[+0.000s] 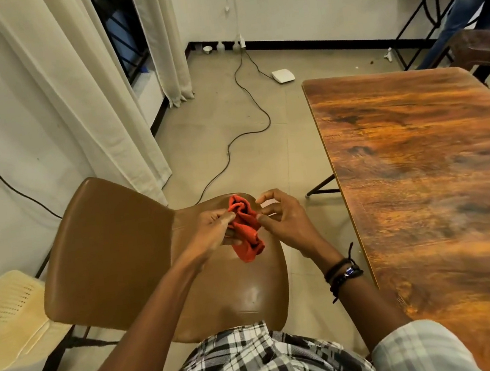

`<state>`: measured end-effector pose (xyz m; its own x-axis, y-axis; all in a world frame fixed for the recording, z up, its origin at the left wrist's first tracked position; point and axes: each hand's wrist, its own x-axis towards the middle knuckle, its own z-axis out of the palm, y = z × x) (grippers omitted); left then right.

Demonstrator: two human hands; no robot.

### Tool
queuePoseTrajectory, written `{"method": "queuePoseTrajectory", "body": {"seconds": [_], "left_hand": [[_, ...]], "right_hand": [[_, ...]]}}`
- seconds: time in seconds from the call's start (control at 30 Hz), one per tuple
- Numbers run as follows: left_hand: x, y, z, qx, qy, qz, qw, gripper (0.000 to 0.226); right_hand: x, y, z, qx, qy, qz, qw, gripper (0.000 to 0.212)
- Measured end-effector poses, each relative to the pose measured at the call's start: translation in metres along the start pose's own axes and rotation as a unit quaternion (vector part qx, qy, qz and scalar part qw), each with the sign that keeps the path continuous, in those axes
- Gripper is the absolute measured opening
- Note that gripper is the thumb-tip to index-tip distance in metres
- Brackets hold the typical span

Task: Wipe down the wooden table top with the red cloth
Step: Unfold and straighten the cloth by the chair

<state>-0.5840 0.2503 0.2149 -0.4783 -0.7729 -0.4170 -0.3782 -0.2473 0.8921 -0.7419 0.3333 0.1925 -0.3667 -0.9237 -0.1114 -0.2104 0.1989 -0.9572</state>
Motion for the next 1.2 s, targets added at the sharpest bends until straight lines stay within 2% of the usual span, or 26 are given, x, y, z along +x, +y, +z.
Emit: {"method": "queuePoseTrajectory", "body": {"seconds": [0.1,0.27,0.37,0.43,0.53,0.67,0.8,0.93,1.03,1.1,1.2], "left_hand": [[-0.001,0.0,0.002,-0.028,0.036,-0.007,0.999,0.026],[-0.003,0.004,0.013,-0.039,0.071,-0.005,0.997,0.03],[-0.003,0.004,0.013,-0.036,0.089,-0.003,0.995,0.026],[-0.005,0.006,0.01,-0.057,0.055,-0.009,0.997,0.021],[-0.009,0.011,0.005,-0.069,-0.006,-0.009,0.998,0.024],[-0.014,0.013,0.002,-0.071,-0.042,0.013,0.997,0.023],[-0.008,0.021,0.002,-0.078,0.019,0.011,0.997,0.024],[-0.004,0.03,-0.008,-0.06,0.019,0.005,0.998,0.014],[-0.006,0.037,-0.015,-0.016,0.08,0.027,0.996,0.017],[-0.005,0.036,-0.024,0.057,0.14,0.057,0.987,0.018],[-0.008,0.033,-0.04,0.186,0.171,0.104,0.962,0.005]], "right_hand": [[-0.005,0.003,-0.005,-0.027,0.011,-0.009,1.0,0.016],[-0.022,0.002,0.008,-0.022,-0.068,-0.04,0.997,0.015],[-0.024,0.001,0.012,-0.038,-0.065,-0.037,0.996,0.032],[-0.021,-0.002,0.012,-0.038,-0.045,-0.046,0.997,0.024],[-0.013,-0.011,0.005,-0.009,-0.012,-0.043,0.999,0.027],[-0.003,-0.029,-0.008,0.05,-0.029,-0.018,0.998,0.034],[0.006,-0.047,-0.013,0.039,-0.054,-0.024,0.997,0.043],[0.016,-0.055,-0.026,0.052,-0.108,-0.023,0.992,0.042],[0.019,-0.057,-0.038,0.075,-0.104,-0.032,0.991,0.037],[0.023,-0.06,-0.05,0.017,-0.055,-0.062,0.996,0.029],[0.03,-0.068,-0.062,-0.158,0.01,-0.109,0.981,0.02]]}}
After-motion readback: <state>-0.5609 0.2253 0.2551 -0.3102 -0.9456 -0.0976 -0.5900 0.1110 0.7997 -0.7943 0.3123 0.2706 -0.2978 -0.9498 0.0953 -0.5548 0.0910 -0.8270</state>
